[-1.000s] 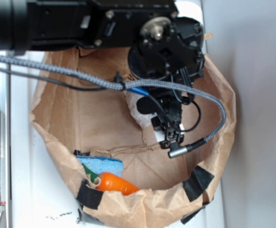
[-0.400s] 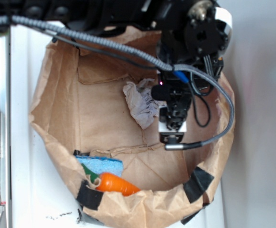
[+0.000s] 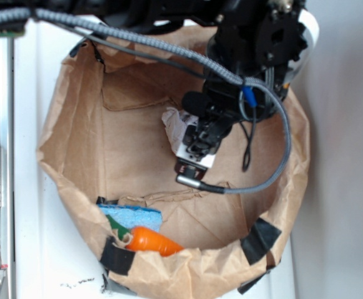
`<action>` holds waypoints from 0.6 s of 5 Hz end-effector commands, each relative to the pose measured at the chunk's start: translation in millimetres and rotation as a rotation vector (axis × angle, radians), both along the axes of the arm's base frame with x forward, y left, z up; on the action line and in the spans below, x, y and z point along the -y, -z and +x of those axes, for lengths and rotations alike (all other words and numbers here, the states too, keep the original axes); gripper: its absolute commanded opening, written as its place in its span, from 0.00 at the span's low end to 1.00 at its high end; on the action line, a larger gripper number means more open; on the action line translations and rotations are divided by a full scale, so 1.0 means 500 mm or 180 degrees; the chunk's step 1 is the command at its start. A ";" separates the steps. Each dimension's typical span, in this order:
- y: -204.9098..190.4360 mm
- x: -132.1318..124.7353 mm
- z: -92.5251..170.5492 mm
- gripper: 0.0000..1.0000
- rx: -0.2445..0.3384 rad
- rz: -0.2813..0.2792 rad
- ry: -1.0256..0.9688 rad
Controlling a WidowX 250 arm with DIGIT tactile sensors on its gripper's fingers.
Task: Grab the white paper.
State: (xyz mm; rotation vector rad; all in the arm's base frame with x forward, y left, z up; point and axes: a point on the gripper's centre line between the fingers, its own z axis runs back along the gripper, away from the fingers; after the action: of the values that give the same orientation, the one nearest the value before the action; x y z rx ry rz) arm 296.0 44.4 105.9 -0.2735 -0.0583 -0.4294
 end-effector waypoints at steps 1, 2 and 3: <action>-0.019 -0.046 -0.005 1.00 0.0694 0.0071 0.0140; 0.005 -0.045 0.004 1.00 0.0800 0.0109 0.0166; 0.030 -0.044 0.013 1.00 0.0931 0.0156 0.0147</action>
State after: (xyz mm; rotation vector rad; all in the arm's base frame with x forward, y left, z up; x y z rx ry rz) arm 298.6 62.9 80.0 -0.1976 -0.2857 -0.4737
